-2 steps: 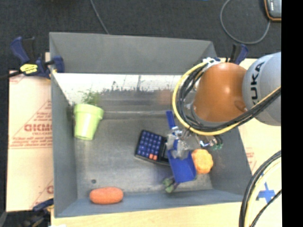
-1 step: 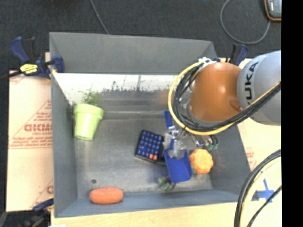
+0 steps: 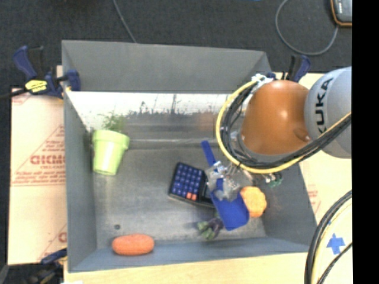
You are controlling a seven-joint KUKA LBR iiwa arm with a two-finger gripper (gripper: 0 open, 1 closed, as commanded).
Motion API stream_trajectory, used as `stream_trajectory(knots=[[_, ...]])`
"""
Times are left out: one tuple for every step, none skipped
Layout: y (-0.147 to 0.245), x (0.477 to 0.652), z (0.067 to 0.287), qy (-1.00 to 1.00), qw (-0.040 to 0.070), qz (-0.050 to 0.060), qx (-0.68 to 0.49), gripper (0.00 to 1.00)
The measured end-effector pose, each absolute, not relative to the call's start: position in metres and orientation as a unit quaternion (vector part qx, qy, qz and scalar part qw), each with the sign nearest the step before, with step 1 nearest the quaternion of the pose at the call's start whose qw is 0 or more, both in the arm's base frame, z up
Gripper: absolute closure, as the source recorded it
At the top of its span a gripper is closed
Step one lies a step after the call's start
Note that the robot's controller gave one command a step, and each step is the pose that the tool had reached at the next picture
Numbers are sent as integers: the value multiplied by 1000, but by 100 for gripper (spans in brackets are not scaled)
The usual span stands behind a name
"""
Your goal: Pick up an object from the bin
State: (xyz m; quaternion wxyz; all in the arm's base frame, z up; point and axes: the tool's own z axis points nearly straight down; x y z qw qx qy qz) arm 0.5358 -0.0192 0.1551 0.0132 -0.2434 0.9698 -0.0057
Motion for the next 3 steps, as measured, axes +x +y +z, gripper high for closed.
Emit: stream_trajectory(knots=[[-16,556,152,942,14,-6,-336,100],[-34,537,157,897,12,-9,-442,100],[-6,563,122,888,14,-7,-460,100]])
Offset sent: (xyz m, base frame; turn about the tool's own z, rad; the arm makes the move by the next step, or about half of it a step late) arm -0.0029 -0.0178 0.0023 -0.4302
